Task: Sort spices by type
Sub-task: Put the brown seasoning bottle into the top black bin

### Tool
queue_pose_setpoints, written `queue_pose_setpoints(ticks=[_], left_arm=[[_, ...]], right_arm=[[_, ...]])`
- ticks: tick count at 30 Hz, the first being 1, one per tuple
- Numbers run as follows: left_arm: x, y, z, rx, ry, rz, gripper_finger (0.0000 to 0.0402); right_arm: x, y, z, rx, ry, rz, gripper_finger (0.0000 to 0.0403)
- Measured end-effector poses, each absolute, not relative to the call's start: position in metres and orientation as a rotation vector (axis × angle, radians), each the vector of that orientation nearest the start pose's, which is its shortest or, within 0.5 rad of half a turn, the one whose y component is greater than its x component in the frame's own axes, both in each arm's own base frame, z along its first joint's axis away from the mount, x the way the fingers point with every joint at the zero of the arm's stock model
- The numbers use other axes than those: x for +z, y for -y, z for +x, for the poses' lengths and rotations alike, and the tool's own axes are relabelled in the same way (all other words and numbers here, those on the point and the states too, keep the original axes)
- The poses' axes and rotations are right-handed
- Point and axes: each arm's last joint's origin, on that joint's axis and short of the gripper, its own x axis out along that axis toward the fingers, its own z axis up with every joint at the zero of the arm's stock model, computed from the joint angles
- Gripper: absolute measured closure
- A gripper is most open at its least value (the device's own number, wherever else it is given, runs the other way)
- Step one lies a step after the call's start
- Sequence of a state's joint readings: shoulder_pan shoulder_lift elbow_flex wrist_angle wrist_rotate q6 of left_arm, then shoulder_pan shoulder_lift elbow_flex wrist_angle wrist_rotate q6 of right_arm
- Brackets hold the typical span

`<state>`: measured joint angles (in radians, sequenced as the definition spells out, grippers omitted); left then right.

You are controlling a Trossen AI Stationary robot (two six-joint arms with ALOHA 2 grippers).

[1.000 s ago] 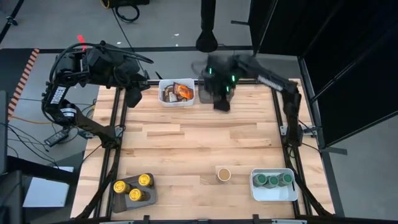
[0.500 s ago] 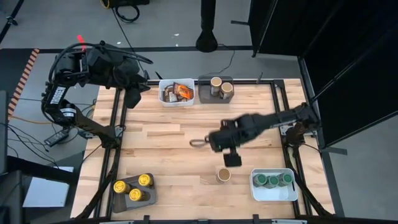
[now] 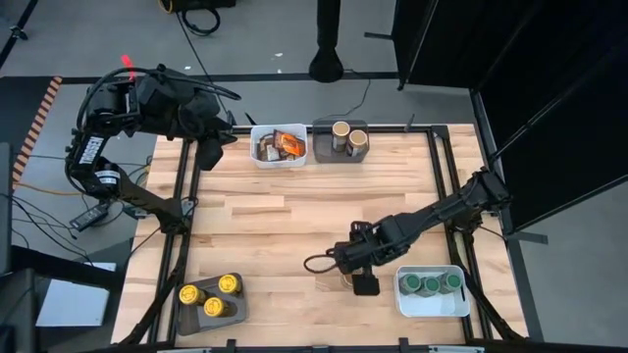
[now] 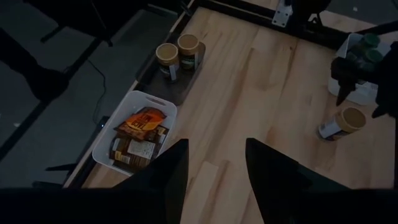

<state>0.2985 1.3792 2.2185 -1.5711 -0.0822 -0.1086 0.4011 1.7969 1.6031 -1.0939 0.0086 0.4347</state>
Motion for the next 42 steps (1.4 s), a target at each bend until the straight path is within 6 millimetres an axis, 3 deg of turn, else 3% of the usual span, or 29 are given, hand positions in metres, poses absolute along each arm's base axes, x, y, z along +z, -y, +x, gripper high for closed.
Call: queue_pose_setpoints(ticks=[9,23,27,32,42], left_arm=[[0.521,-0.049,0.153,0.412,-0.706,-0.208,0.0238],[0.521,-0.049,0.153,0.411,-0.707,-0.205,0.0238],[0.521,-0.049,0.153,0.411,-0.707,-0.205,0.0238],[0.521,-0.049,0.153,0.411,-0.707,-0.204,0.0238],[0.521,-0.049,0.153,0.411,-0.707,-0.204,0.0238]], right_arm=[[0.265,-0.158,0.326,0.038,-1.249,0.104,0.0038],[0.224,-0.157,0.321,0.014,-1.277,0.169,0.0037],[0.218,-0.154,0.319,-0.059,-1.281,0.174,0.0058],[0.218,-0.152,0.319,-0.070,-1.268,0.146,0.0118],[0.225,-0.136,0.330,-0.082,-1.238,0.096,0.0118]])
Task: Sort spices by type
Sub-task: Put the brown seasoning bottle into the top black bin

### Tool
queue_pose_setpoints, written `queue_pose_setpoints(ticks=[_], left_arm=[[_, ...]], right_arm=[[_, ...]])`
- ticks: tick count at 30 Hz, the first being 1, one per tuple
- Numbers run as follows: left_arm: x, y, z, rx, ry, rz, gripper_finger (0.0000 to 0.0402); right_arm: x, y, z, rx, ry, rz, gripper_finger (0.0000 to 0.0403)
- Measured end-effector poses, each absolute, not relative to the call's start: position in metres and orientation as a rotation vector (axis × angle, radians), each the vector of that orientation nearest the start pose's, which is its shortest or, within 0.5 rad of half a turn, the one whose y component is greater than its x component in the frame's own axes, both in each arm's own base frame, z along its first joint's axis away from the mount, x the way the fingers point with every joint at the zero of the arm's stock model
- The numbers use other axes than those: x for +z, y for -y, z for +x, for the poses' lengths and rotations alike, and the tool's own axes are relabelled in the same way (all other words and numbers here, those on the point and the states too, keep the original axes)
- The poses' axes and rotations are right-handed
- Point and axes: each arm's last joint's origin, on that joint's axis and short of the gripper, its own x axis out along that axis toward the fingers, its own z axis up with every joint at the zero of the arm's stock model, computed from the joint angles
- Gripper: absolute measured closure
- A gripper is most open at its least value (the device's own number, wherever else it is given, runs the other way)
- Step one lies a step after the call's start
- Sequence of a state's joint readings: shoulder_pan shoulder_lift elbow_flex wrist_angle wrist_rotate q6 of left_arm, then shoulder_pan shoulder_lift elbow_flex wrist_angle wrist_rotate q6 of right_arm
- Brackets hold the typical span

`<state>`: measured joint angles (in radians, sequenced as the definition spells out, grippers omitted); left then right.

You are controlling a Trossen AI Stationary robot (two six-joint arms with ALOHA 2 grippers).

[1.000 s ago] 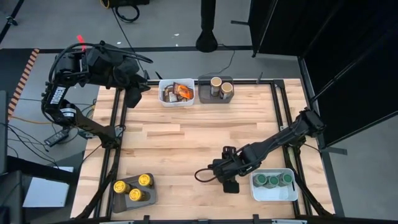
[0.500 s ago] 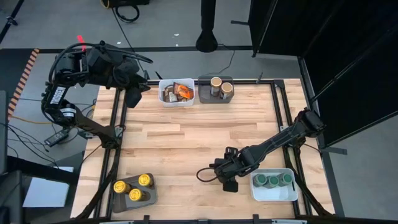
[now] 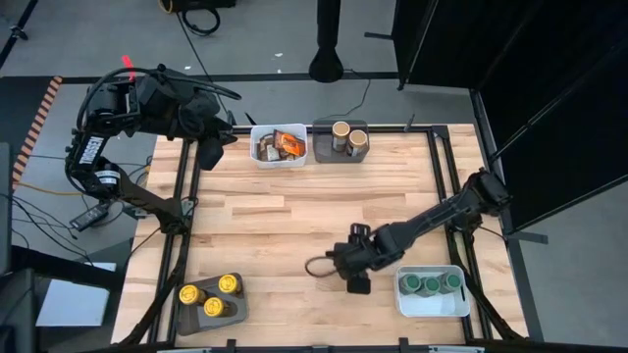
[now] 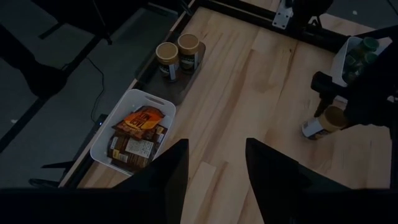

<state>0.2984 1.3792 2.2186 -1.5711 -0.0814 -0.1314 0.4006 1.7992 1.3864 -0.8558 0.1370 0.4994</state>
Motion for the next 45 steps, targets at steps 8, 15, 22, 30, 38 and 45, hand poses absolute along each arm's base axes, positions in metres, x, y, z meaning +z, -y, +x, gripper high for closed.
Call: queue_pose_setpoints(ticks=[8,15,22,30,38,45], left_arm=[[0.521,-0.049,0.153,0.403,-0.712,-0.182,0.0238],[0.521,-0.049,0.153,0.403,-0.711,-0.182,0.0238],[0.521,-0.050,0.153,0.404,-0.712,-0.182,0.0238],[0.521,-0.050,0.153,0.424,-0.712,-0.174,0.0238],[0.521,-0.051,0.152,0.455,-0.711,-0.162,0.0238],[0.521,-0.051,0.152,0.464,-0.708,-0.160,0.0238]], right_arm=[[0.274,-0.060,0.365,-0.133,-1.140,0.000,0.0118],[0.325,0.050,0.373,-0.293,-1.038,-0.033,0.0118],[0.349,0.145,0.355,-0.516,-0.917,0.040,0.0118],[0.341,0.190,0.344,-0.561,-0.836,0.078,0.0118],[0.309,0.199,0.344,-0.572,-0.834,0.083,0.0118],[0.284,0.197,0.344,-0.548,-0.851,0.111,0.0118]])
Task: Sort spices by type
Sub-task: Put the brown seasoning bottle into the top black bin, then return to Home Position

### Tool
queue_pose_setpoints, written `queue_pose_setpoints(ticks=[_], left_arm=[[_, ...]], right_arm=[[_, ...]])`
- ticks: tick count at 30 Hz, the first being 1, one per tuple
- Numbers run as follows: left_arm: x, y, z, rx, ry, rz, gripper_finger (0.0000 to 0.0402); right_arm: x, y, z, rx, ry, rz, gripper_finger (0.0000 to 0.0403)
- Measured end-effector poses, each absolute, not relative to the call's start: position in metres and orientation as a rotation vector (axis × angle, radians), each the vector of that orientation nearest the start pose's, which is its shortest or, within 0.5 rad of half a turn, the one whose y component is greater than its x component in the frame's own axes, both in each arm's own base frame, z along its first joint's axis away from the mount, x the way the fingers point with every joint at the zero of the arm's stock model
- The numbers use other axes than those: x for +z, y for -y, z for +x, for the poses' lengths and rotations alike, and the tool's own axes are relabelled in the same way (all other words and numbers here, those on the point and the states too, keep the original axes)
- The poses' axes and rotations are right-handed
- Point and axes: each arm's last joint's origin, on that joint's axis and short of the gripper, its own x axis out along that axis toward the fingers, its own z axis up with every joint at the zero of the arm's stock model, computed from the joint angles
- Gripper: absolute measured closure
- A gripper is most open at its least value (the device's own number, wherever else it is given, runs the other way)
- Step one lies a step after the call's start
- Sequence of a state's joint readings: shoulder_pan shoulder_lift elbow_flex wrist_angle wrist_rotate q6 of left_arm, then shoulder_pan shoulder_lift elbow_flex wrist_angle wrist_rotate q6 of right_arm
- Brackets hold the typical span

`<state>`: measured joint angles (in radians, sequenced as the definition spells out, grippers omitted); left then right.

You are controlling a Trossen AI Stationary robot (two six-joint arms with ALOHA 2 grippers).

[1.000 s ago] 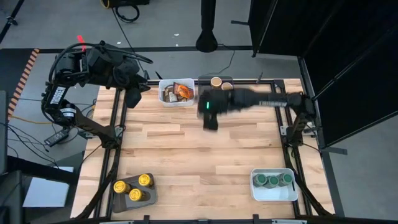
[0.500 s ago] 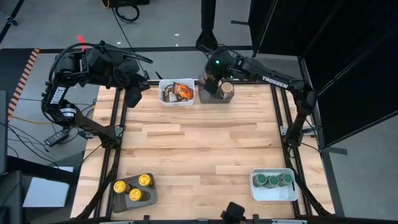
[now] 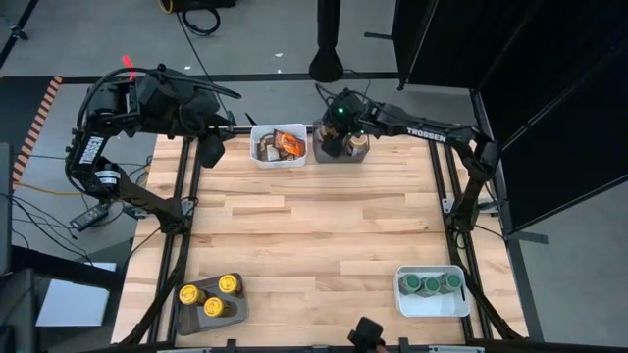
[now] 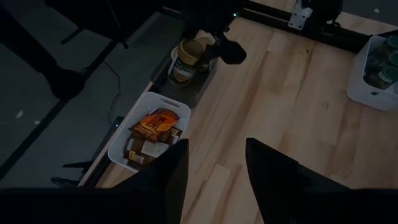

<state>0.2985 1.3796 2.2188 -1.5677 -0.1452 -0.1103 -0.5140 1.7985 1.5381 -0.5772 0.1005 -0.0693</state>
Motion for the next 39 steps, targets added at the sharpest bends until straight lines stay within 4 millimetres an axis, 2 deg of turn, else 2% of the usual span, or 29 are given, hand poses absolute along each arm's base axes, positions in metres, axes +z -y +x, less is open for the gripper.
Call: queue_pose_setpoints(ticks=[6,15,20,25,29,31,36,39], left_arm=[[0.521,-0.051,0.153,0.472,-0.702,-0.179,0.0238],[0.521,-0.051,0.153,0.473,-0.701,-0.183,0.0238],[0.521,-0.051,0.153,0.474,-0.699,-0.182,0.0238],[0.521,-0.051,0.153,0.475,-0.698,-0.183,0.0238],[0.521,-0.051,0.153,0.476,-0.698,-0.182,0.0238],[0.521,-0.052,0.153,0.478,-0.698,-0.181,0.0238],[0.521,-0.052,0.153,0.491,-0.698,-0.176,0.0238],[0.521,-0.052,0.153,0.491,-0.698,-0.174,0.0238]], right_arm=[[0.265,0.195,0.341,-0.539,-0.877,0.139,0.0118],[0.249,0.194,0.338,-0.527,-0.898,0.150,0.0118],[0.246,0.200,0.339,-0.529,-0.890,0.163,0.0118],[0.224,0.207,0.344,-0.506,-0.927,0.229,0.0118],[0.222,0.209,0.346,-0.537,-0.927,0.214,0.0118],[0.223,0.210,0.346,-0.542,-0.925,0.210,0.0100],[0.224,0.211,0.345,-0.545,-0.923,0.207,0.0024],[0.229,0.212,0.345,-0.545,-0.932,0.208,0.0013]])
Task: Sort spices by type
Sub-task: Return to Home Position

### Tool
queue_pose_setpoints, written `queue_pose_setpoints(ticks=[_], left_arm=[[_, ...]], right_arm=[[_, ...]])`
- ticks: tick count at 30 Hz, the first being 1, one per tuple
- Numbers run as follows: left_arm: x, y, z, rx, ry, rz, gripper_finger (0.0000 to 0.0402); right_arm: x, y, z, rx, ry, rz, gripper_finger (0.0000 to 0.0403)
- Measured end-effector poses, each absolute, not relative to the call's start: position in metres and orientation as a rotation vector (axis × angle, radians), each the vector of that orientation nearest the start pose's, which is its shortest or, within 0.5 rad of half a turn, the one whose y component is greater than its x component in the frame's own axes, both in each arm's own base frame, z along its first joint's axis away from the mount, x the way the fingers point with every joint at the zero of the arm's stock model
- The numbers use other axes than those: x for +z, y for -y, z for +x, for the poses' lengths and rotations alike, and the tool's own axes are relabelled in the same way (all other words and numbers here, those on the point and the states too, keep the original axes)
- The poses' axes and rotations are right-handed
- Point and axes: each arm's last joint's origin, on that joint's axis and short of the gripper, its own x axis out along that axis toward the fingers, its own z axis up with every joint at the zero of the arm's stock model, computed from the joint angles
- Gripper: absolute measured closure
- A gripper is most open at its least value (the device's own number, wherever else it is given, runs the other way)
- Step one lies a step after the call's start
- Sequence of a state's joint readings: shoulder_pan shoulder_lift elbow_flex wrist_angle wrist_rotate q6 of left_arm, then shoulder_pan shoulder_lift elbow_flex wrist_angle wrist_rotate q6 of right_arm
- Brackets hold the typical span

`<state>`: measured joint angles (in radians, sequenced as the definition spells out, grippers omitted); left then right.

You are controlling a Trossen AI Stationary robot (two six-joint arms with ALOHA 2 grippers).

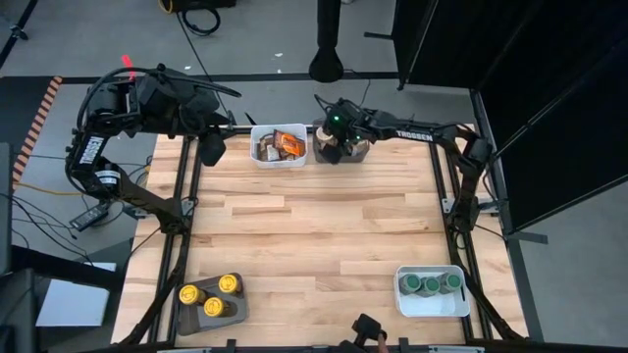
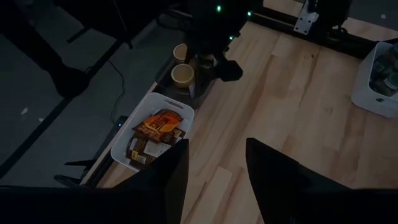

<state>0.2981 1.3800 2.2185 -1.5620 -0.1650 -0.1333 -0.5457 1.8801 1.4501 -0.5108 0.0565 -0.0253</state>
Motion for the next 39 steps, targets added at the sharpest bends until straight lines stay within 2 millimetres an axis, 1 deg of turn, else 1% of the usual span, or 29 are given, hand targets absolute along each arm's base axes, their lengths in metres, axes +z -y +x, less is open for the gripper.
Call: queue_pose_setpoints(ticks=[4,6,9,10,11,13,14,16,18,21,23,25,26,28,29,32,34,36,39], left_arm=[[0.521,-0.052,0.153,0.501,-0.698,-0.168,0.0238],[0.521,-0.053,0.152,0.517,-0.698,-0.161,0.0238],[0.522,-0.053,0.153,0.516,-0.698,-0.132,0.0238],[0.522,-0.054,0.155,0.510,-0.692,-0.116,0.0238],[0.522,-0.054,0.157,0.505,-0.679,-0.101,0.0238],[0.522,-0.055,0.160,0.492,-0.650,-0.064,0.0238],[0.521,-0.056,0.162,0.484,-0.633,-0.049,0.0238],[0.521,-0.055,0.161,0.459,-0.584,-0.014,0.0238],[0.519,-0.052,0.157,0.398,-0.539,0.012,0.0238],[0.510,-0.048,0.153,0.318,-0.416,0.021,0.0238],[0.497,-0.046,0.149,0.293,-0.342,0.022,0.0238],[0.481,-0.044,0.143,0.298,-0.264,0.008,0.0238],[0.472,-0.043,0.139,0.301,-0.221,-0.005,0.0238],[0.451,-0.041,0.131,0.305,-0.150,-0.038,0.0238],[0.439,-0.039,0.127,0.300,-0.121,-0.054,0.0238],[0.404,-0.035,0.122,0.215,-0.049,-0.096,0.0238],[0.385,-0.032,0.118,0.151,0.018,-0.129,0.0238],[0.372,-0.029,0.113,0.104,0.097,-0.177,0.0238],[0.355,-0.026,0.108,0.029,0.194,-0.250,0.0238]], right_arm=[[0.253,0.215,0.351,-0.551,-0.890,0.194,0.0028],[0.272,0.216,0.353,-0.547,-0.882,0.182,0.0033],[0.312,0.214,0.356,-0.499,-0.830,0.139,0.0036],[0.328,0.212,0.355,-0.467,-0.816,0.138,0.0036],[0.344,0.207,0.353,-0.421,-0.801,0.135,0.0035],[0.383,0.194,0.345,-0.318,-0.737,0.114,0.0034],[0.403,0.184,0.337,-0.264,-0.706,0.097,0.0033],[0.442,0.161,0.312,-0.167,-0.641,0.065,0.0032],[0.472,0.135,0.279,-0.096,-0.585,0.045,0.0033],[0.501,0.096,0.227,-0.047,-0.528,0.047,0.0038],[0.513,0.072,0.193,-0.028,-0.459,0.048,0.0041],[0.517,0.051,0.161,0.009,-0.375,0.004,0.0044],[0.514,0.042,0.147,0.028,-0.342,-0.016,0.0045],[0.505,0.028,0.122,0.058,-0.273,-0.020,0.0046],[0.497,0.023,0.112,0.064,-0.238,-0.003,0.0046],[0.466,0.014,0.091,0.066,-0.115,0.047,0.0044],[0.438,0.009,0.079,0.088,-0.049,0.055,0.0042],[0.411,0.005,0.070,0.112,0.035,0.085,0.0041],[0.374,0.002,0.062,0.143,0.156,0.182,0.0043]])
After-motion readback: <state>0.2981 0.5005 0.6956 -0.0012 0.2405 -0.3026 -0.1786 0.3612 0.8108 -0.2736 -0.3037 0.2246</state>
